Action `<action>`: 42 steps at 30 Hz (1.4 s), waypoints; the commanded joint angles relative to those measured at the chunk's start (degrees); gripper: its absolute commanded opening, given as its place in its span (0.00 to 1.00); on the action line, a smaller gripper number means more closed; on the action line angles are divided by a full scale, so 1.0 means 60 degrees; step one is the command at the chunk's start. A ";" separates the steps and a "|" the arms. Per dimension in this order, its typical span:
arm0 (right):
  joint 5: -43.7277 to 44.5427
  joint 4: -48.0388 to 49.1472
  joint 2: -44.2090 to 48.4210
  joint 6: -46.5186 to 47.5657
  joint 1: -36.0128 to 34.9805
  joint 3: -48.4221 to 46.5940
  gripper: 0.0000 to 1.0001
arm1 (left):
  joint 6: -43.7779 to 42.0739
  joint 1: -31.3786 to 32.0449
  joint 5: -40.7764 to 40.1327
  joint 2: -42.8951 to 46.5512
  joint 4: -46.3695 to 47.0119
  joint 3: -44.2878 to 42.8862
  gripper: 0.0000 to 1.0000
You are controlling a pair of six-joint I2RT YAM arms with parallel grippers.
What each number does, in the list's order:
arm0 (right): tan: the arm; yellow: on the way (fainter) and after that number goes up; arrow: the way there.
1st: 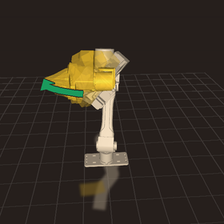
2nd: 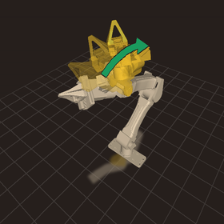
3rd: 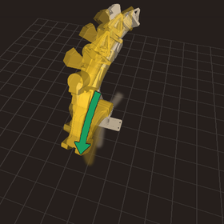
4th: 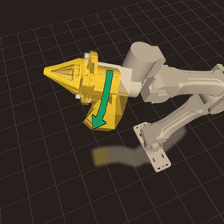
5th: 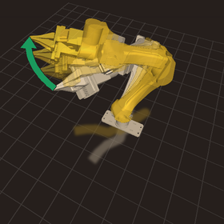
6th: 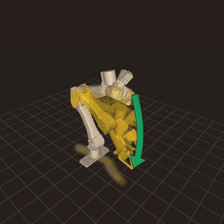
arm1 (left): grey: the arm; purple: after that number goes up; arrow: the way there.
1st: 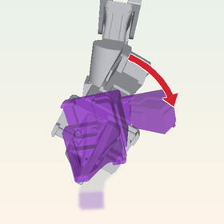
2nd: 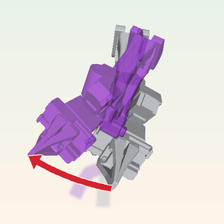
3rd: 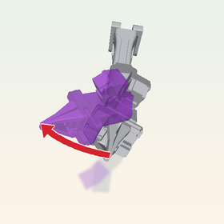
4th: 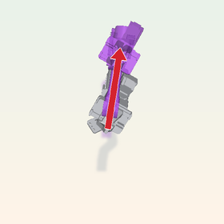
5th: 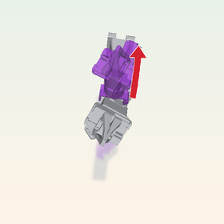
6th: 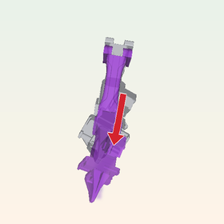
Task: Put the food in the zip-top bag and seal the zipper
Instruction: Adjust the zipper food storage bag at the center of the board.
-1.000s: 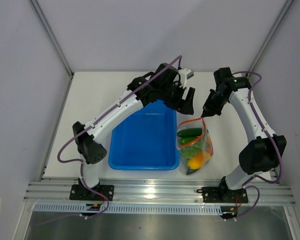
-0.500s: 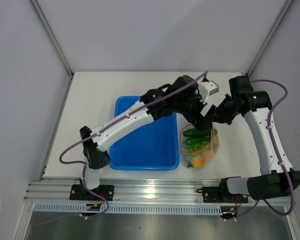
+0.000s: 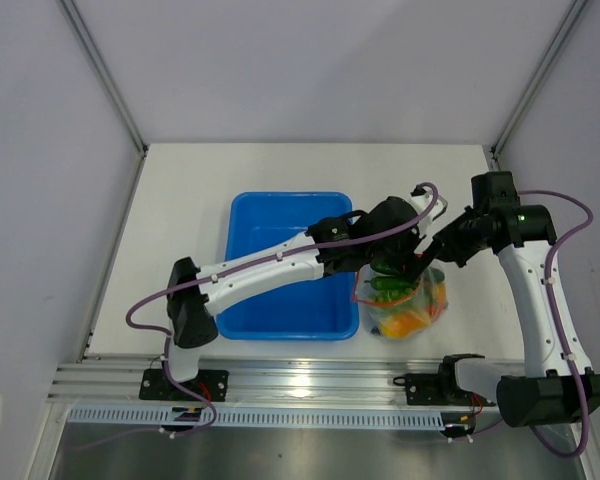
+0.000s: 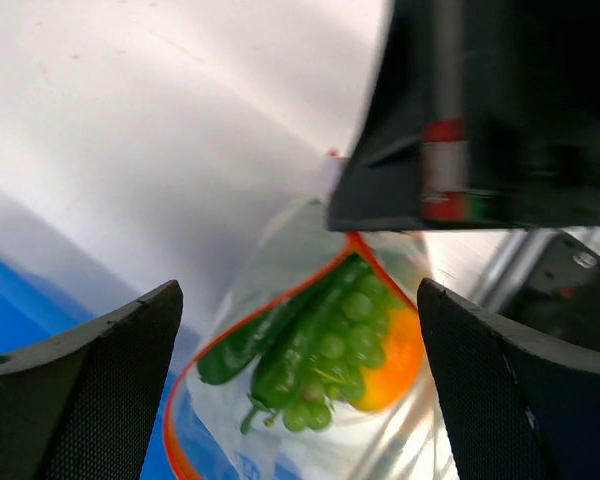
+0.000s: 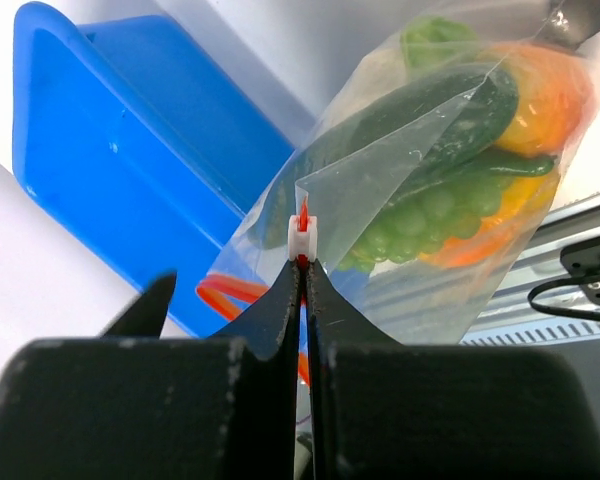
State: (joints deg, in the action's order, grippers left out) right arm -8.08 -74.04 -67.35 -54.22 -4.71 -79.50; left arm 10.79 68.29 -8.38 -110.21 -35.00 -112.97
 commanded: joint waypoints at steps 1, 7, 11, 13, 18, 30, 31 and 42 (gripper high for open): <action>-0.0382 0.0109 0.0312 -0.0441 0.0082 0.0082 0.00 | 0.0225 -0.0044 -0.1266 0.0512 0.1244 0.0938 0.99; -0.0558 0.0167 0.0356 -0.0544 0.0140 0.0184 0.00 | -0.0274 -0.0044 -0.0758 0.0659 0.1937 0.1454 0.99; -0.0544 0.0153 0.0342 -0.0529 0.0170 0.0141 0.00 | -0.0114 -0.0030 -0.0390 0.0776 0.2025 0.1499 0.99; -0.0587 0.0182 0.0371 -0.0559 0.0170 0.0155 0.00 | -0.0099 -0.0044 -0.0361 0.0704 0.1982 0.1412 0.99; -0.0661 0.0211 0.0342 -0.0530 0.0228 0.0038 0.00 | 0.0150 -0.0219 0.0165 0.0205 0.0972 0.0825 1.00; -0.0910 0.0372 0.0356 -0.0397 0.0316 0.0184 0.00 | 0.0458 -0.0879 0.2172 0.0132 0.1263 0.1572 0.66; -0.0924 0.0387 0.0356 -0.0383 0.0331 0.0184 0.00 | 0.0458 -0.0952 0.2260 0.0146 0.1307 0.1572 0.61; -0.1071 0.0489 0.0224 -0.0281 0.0404 0.0199 0.00 | 0.0443 -0.1055 0.3374 -0.0235 0.1146 0.1338 0.29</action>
State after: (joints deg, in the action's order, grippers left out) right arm -12.84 -72.20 -66.78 -56.31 -2.70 -78.00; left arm 13.58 62.37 8.95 -110.78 -27.99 -103.50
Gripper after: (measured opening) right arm 0.009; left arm 0.327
